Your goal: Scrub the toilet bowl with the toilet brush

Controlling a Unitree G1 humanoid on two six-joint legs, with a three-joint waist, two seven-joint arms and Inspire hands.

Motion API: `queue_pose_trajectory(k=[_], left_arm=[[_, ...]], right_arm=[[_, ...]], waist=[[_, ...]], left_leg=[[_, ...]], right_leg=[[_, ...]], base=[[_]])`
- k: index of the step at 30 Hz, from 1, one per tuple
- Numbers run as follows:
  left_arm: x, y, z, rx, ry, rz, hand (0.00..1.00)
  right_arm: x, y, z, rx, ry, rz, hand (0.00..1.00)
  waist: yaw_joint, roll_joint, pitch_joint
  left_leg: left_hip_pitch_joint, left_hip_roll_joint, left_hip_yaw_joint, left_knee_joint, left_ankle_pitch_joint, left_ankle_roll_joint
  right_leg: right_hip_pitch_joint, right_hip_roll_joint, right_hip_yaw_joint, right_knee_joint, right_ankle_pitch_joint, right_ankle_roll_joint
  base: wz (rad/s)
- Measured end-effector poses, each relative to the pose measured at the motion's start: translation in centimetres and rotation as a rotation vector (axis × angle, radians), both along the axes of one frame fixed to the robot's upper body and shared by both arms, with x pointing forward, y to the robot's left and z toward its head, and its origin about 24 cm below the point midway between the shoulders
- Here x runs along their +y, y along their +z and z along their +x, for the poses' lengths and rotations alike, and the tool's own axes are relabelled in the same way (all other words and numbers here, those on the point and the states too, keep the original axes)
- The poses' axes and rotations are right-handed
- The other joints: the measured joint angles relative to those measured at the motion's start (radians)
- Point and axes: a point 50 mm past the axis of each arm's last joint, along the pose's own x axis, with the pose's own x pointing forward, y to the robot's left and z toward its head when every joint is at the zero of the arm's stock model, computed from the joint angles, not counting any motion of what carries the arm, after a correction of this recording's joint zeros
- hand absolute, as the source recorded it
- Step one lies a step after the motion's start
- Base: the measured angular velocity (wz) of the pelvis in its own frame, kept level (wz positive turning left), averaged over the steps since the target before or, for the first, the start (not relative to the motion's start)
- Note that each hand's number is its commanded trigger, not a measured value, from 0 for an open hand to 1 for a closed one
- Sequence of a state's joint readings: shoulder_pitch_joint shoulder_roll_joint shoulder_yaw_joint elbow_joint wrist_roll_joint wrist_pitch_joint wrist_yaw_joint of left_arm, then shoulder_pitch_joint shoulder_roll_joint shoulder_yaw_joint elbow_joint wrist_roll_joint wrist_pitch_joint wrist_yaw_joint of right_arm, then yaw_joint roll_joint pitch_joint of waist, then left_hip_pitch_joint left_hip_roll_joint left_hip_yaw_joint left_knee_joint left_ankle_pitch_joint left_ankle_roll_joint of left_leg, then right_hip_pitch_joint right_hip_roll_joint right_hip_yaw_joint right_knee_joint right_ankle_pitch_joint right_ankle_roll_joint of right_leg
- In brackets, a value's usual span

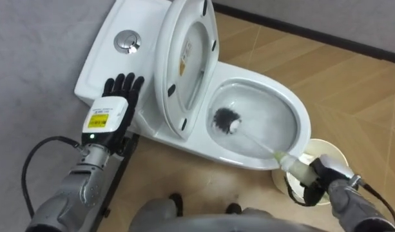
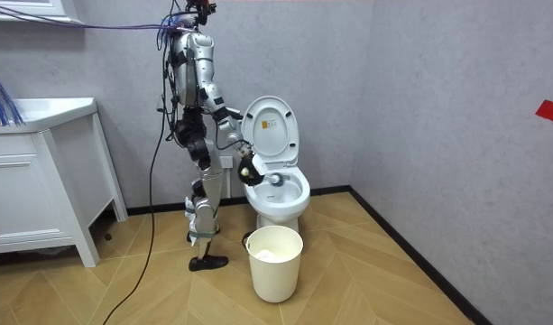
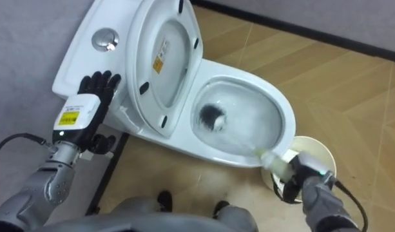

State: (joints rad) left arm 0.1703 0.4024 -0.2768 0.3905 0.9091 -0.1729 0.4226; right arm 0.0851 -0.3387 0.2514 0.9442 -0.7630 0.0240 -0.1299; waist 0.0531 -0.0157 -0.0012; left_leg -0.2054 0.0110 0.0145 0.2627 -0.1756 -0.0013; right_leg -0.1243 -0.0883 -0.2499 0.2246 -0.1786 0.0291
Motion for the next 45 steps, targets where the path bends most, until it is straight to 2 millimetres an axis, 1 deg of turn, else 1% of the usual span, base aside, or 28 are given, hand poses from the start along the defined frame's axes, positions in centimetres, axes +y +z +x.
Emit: queue_pose_trajectory(k=[2,3,4,9,12,14,15,17,18,19,20,21,23,25,26,27,29,30,31,32,33,34,35,37,38,42,44,45], left_arm=[[0.1,0.0,0.1,-0.01,0.009,0.017,0.0],[0.2,0.0,0.2,-0.012,0.011,0.021,0.0],[0.3,0.0,0.2,-0.016,0.018,0.027,0.0],[0.4,0.1,0.8,-0.031,0.027,0.048,0.0],[0.5,0.5,2.4,-0.059,0.028,0.058,0.0],[0.5,1.0,3.5,-0.087,0.027,0.062,0.0],[0.6,1.1,3.7,-0.097,0.029,0.064,0.0],[0.6,1.8,4.9,-0.139,0.03,0.07,0.0],[0.5,1.9,5.2,-0.151,0.026,0.071,0.0],[0.1,2.6,6.2,-0.185,0.011,0.073,0.0],[-0.1,3.2,7.0,-0.214,0.005,0.064,0.0],[-0.2,3.5,7.3,-0.226,0.003,0.055,0.0],[-0.8,4.5,8.7,-0.262,-0.009,0.022,0.0],[-0.9,5.1,9.3,-0.291,-0.006,0.005,0.0],[-1.2,5.4,9.8,-0.303,-0.02,0.01,0.0],[-1.3,5.6,10.0,-0.315,-0.026,0.013,0.0],[-1.7,6.9,11.0,-0.38,-0.054,0.022,0.0],[-1.8,7.3,11.2,-0.397,-0.061,0.021,0.0],[-2.2,7.9,11.7,-0.43,-0.073,0.018,0.0],[-2.5,8.5,12.2,-0.456,-0.084,0.018,0.0],[-2.6,8.7,12.4,-0.468,-0.087,0.018,0.0],[-2.9,9.2,12.7,-0.496,-0.094,0.017,0.0],[-3.0,9.6,13.0,-0.523,-0.095,0.012,0.0],[-3.5,10.3,13.3,-0.564,-0.096,-0.01,0.0],[-3.5,10.6,13.4,-0.588,-0.092,-0.02,0.0],[-3.3,11.2,13.6,-0.657,-0.07,-0.022,0.0],[-2.9,11.4,13.6,-0.685,-0.049,-0.022,0.0],[-2.8,11.5,13.6,-0.692,-0.044,-0.026,0.0]], right_arm=[[-0.1,0.0,-1.1,0.023,0.039,-0.041,1.0],[-0.1,0.0,-1.3,0.025,0.05,-0.048,1.0],[0.0,0.1,-1.5,0.026,0.071,-0.061,1.0],[-0.3,0.6,-0.9,0.011,0.14,-0.113,1.0],[-1.0,1.2,0.0,-0.017,0.173,-0.156,1.0],[-1.5,1.6,0.7,-0.038,0.204,-0.19,1.0],[-1.8,1.8,1.1,-0.049,0.209,-0.203,1.0],[-2.7,2.5,2.5,-0.076,0.245,-0.256,1.0],[-3.0,2.7,2.9,-0.08,0.25,-0.271,1.0],[-3.7,3.1,3.7,-0.087,0.263,-0.305,1.0],[-4.4,3.7,4.6,-0.101,0.274,-0.337,1.0],[-4.6,4.1,5.1,-0.111,0.279,-0.351,1.0],[-5.3,5.3,6.9,-0.15,0.314,-0.403,1.0],[-5.1,6.3,8.9,-0.197,0.335,-0.424,1.0],[-5.2,6.9,9.9,-0.214,0.352,-0.446,1.0],[-5.4,7.3,10.2,-0.219,0.358,-0.459,1.0],[-5.9,9.1,12.4,-0.263,0.364,-0.508,1.0],[-6.0,9.5,12.9,-0.276,0.36,-0.52,1.0],[-6.0,10.4,14.0,-0.303,0.351,-0.53,1.0],[-5.9,11.2,15.1,-0.332,0.348,-0.537,1.0],[-5.8,11.6,15.6,-0.353,0.346,-0.537,1.0],[-5.4,12.5,16.7,-0.4,0.338,-0.535,1.0],[-5.1,13.3,17.5,-0.448,0.323,-0.527,1.0],[-5.4,14.1,18.2,-0.481,0.269,-0.528,1.0],[-5.6,14.6,18.5,-0.501,0.218,-0.511,1.0],[-5.4,15.1,19.1,-0.552,0.139,-0.458,1.0],[-5.1,15.4,19.5,-0.58,0.126,-0.439,1.0],[-5.0,15.6,19.6,-0.59,0.122,-0.437,1.0]], waist=[[-0.002,-0.003,0.0014],[-0.002,-0.004,0.0015],[-0.002,-0.005,-0.0016],[-0.011,-0.008,-0.0003],[-0.016,-0.007,0.0047],[-0.014,-0.006,0.015],[-0.011,-0.007,0.0172],[-0.012,0.002,0.025],[-0.011,0.003,0.0267],[-0.009,0.007,0.0324],[-0.005,0.017,0.0374],[-0.002,0.021,0.0393],[0.009,0.036,0.0456],[0.018,0.036,0.0465],[0.029,0.04,0.0478],[0.035,0.041,0.0473],[0.059,0.048,0.0478],[0.068,0.05,0.0478],[0.081,0.054,0.0504],[0.091,0.064,0.0555],[0.093,0.068,0.0586],[0.095,0.074,0.062],[0.095,0.077,0.0631],[0.101,0.076,0.0638],[0.113,0.072,0.0666],[0.114,0.062,0.0735],[0.113,0.044,0.0847],[0.112,0.042,0.0856]], left_leg=[[-0.001,0.001,0.001,0.0,0.0,0.0],[-0.003,0.002,0.002,0.0,0.0,0.0],[-0.011,0.004,0.004,0.001,0.0,0.0],[-0.029,0.006,0.005,0.016,0.0,0.0],[-0.079,0.009,0.007,0.06,-0.001,0.0],[-0.115,0.01,0.008,0.087,-0.003,0.002],[-0.128,0.01,0.007,0.096,-0.003,0.002],[-0.189,0.012,0.006,0.148,-0.005,0.003],[-0.206,0.013,0.004,0.161,-0.006,0.003],[-0.244,0.013,-0.003,0.188,-0.01,0.003],[-0.285,0.012,-0.01,0.217,-0.013,0.003],[-0.303,0.012,-0.015,0.23,-0.013,0.003],[-0.368,0.011,-0.025,0.264,-0.012,0.002],[-0.404,0.011,-0.025,0.277,-0.008,-0.002],[-0.434,0.012,-0.025,0.292,-0.007,-0.003],[-0.45,0.011,-0.025,0.301,-0.006,-0.004],[-0.53,0.01,-0.024,0.347,-0.007,-0.004],[-0.554,0.01,-0.024,0.36,-0.007,-0.004],[-0.586,0.01,-0.025,0.379,-0.007,-0.005],[-0.614,0.011,-0.03,0.396,-0.007,-0.005],[-0.626,0.01,-0.032,0.399,-0.005,-0.007],[-0.648,0.008,-0.033,0.398,0.002,-0.007],[-0.671,0.003,-0.034,0.399,0.008,-0.007],[-0.701,-0.008,-0.037,0.398,0.019,-0.008],[-0.719,-0.008,-0.035,0.399,0.023,-0.01],[-0.747,-0.007,-0.032,0.391,0.034,-0.014],[-0.748,-0.006,-0.024,0.386,0.037,-0.019],[-0.751,-0.005,-0.024,0.386,0.038,-0.02]], right_leg=[[-0.002,0.001,0.001,-0.001,0.0,0.0],[-0.003,0.002,0.001,-0.001,0.0,0.0],[-0.013,0.003,0.002,0.0,0.0,0.0],[-0.031,0.002,0.001,0.016,0.0,-0.002],[-0.069,-0.001,-0.004,0.046,-0.005,-0.007],[-0.107,-0.004,-0.004,0.083,-0.016,-0.01],[-0.123,-0.006,-0.003,0.099,-0.02,-0.011],[-0.179,-0.014,-0.014,0.155,-0.032,-0.018],[-0.197,-0.016,-0.015,0.17,-0.035,-0.02],[-0.235,-0.019,-0.014,0.203,-0.043,-0.022],[-0.275,-0.022,-0.015,0.236,-0.052,-0.024],[-0.292,-0.024,-0.018,0.25,-0.054,-0.026],[-0.355,-0.035,-0.029,0.303,-0.062,-0.035],[-0.401,-0.039,-0.026,0.331,-0.064,-0.04],[-0.431,-0.045,-0.03,0.351,-0.066,-0.046],[-0.449,-0.048,-0.032,0.365,-0.068,-0.05],[-0.535,-0.061,-0.03,0.426,-0.079,-0.06],[-0.558,-0.062,-0.029,0.441,-0.082,-0.062],[-0.592,-0.067,-0.029,0.464,-0.085,-0.067],[-0.616,-0.068,-0.03,0.483,-0.088,-0.07],[-0.627,-0.069,-0.03,0.488,-0.088,-0.07],[-0.652,-0.07,-0.028,0.494,-0.088,-0.071],[-0.679,-0.077,-0.03,0.508,-0.088,-0.073],[-0.715,-0.087,-0.028,0.528,-0.091,-0.075],[-0.736,-0.087,-0.024,0.536,-0.09,-0.077],[-0.775,-0.086,-0.015,0.545,-0.088,-0.083],[-0.79,-0.083,0.0,0.552,-0.087,-0.088],[-0.794,-0.083,0.0,0.553,-0.087,-0.09]], base=[[0.0],[0.0],[-0.03],[0.0],[0.07],[0.06],[0.05],[0.1],[0.13],[0.13],[0.13],[0.15],[0.1],[-0.02],[-0.04],[0.0],[0.0],[0.0],[0.06],[0.09],[0.1],[0.12],[0.14],[0.15],[0.06],[-0.02],[-0.12],[-0.07]])
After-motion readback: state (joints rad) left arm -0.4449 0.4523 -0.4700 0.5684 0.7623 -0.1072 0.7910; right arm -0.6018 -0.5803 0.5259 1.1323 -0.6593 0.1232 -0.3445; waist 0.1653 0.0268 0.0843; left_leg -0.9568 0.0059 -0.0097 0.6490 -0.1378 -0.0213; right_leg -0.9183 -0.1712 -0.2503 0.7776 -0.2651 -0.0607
